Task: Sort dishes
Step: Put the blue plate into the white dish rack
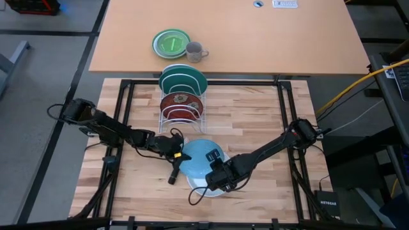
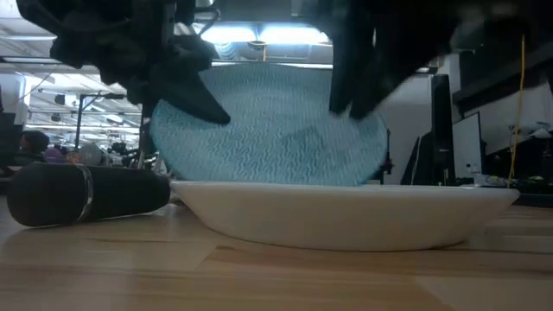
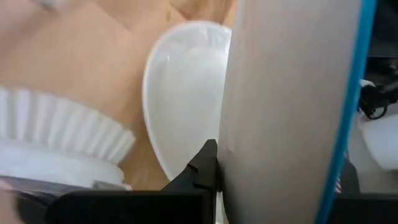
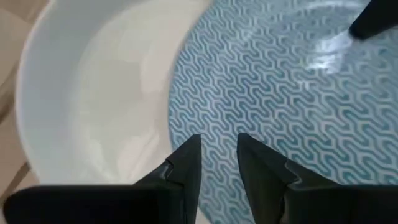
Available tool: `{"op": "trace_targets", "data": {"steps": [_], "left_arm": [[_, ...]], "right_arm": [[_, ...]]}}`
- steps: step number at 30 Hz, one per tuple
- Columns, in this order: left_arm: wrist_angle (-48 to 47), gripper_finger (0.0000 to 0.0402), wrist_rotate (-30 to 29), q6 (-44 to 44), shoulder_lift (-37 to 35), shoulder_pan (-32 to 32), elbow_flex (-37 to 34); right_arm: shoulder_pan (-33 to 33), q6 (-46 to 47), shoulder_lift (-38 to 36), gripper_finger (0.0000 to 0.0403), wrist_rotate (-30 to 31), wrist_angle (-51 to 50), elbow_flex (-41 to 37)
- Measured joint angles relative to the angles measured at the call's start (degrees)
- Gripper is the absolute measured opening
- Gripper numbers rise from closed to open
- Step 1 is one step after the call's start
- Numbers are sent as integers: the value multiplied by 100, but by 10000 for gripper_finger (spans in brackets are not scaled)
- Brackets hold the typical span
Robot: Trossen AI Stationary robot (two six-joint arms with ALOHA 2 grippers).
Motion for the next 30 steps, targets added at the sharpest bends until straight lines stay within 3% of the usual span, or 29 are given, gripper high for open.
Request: {"op": "trace_targets", "data": {"steps": [12,20,24,30], "left_arm": [[-824,25,-479,1363,-1897,326,2],[-1198,25,-1309,2839,-3593,914,7],[-1225,25,-1518,3547,-4215,1310,11],[-1343,25,-1642,4668,-4569,1938,15]], "right_arm": [[3,-8,0,108,789,-2312,2285],[3,-154,-11,108,1469,-3433,4359],[5,-731,-413,108,2147,-2979,4179],[-1,-922,-715,108,3272,-2982,4191]]}}
